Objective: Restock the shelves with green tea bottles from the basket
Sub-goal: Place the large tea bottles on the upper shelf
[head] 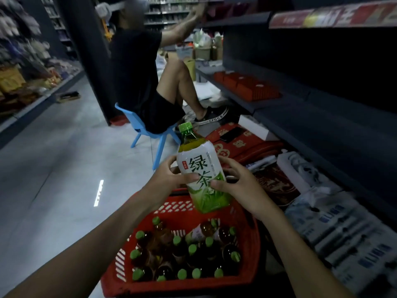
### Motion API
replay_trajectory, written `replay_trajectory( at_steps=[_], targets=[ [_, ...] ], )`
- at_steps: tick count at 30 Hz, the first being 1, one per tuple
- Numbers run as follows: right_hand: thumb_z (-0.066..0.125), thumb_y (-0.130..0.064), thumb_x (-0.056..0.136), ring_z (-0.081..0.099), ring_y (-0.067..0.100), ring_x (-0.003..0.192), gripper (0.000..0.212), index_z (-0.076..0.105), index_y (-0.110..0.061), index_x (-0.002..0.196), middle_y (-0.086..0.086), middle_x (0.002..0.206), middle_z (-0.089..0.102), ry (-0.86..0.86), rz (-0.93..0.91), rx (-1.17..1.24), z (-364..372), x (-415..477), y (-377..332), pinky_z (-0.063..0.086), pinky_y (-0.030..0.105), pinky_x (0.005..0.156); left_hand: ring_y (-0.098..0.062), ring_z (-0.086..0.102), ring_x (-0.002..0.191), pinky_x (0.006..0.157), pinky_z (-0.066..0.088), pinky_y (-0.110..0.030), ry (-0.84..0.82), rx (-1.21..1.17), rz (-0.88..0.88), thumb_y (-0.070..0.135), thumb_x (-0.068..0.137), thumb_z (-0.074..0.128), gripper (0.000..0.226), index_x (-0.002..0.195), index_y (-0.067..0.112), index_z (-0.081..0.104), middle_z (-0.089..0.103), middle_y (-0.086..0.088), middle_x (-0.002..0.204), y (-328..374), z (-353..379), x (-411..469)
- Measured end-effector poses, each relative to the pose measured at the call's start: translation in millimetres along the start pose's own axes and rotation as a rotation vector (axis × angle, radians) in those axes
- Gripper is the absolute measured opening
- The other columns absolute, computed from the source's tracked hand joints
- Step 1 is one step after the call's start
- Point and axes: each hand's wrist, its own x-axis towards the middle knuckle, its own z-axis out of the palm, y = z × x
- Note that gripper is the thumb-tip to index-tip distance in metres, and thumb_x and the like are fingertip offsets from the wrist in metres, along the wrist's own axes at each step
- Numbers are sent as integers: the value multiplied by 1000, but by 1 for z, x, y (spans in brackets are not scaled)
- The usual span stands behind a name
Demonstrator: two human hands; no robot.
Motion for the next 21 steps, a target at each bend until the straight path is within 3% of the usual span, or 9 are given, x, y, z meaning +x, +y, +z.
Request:
replay_trajectory(
  at_steps=[3,7,10,13,18,21],
  targets=[
    [79,-30,80,54,6,117,64,48,-43,134,-12,128,59,49,-56,-10,-15,-6,-29,48,28,90,-20,67,108,84,58,-40,-34,48,125,27,52,90,73,119,25,61,71,-1,113,34,8,-2],
    [78,-29,82,56,9,119,63,48,-40,136,-11,129,60,101,-145,-77,-43,-13,-75,52,29,90,-21,69,103,82,58,-38,-68,17,256,31,44,93,76,114,23,66,73,-1,109,84,30,2],
    [76,-27,84,62,13,114,63,47,-35,139,-9,124,64,174,-210,-112,-71,-21,-111,55,41,92,-28,69,105,88,55,-45,-134,-53,340,33,41,96,79,113,20,68,73,-7,112,120,51,14],
    [73,-29,86,62,9,111,61,45,-39,139,-13,121,64,267,-251,-159,-105,-31,-149,55,42,92,-32,68,105,86,56,-46,-209,-135,418,34,38,97,88,118,15,64,72,-11,113,159,83,31],
    [71,-22,88,63,5,110,59,45,-40,138,-12,119,66,466,-352,-272,-163,-42,-202,56,38,93,-26,70,102,73,58,-33,-342,-204,567,20,48,91,78,120,15,62,73,-8,110,225,146,63],
    [68,-19,90,62,-2,104,53,42,-48,126,-21,111,64,584,-393,-342,-197,-44,-226,55,31,91,-24,69,104,79,57,-31,-429,-199,654,7,66,78,60,124,14,60,72,-8,112,263,184,85]
  ],
)
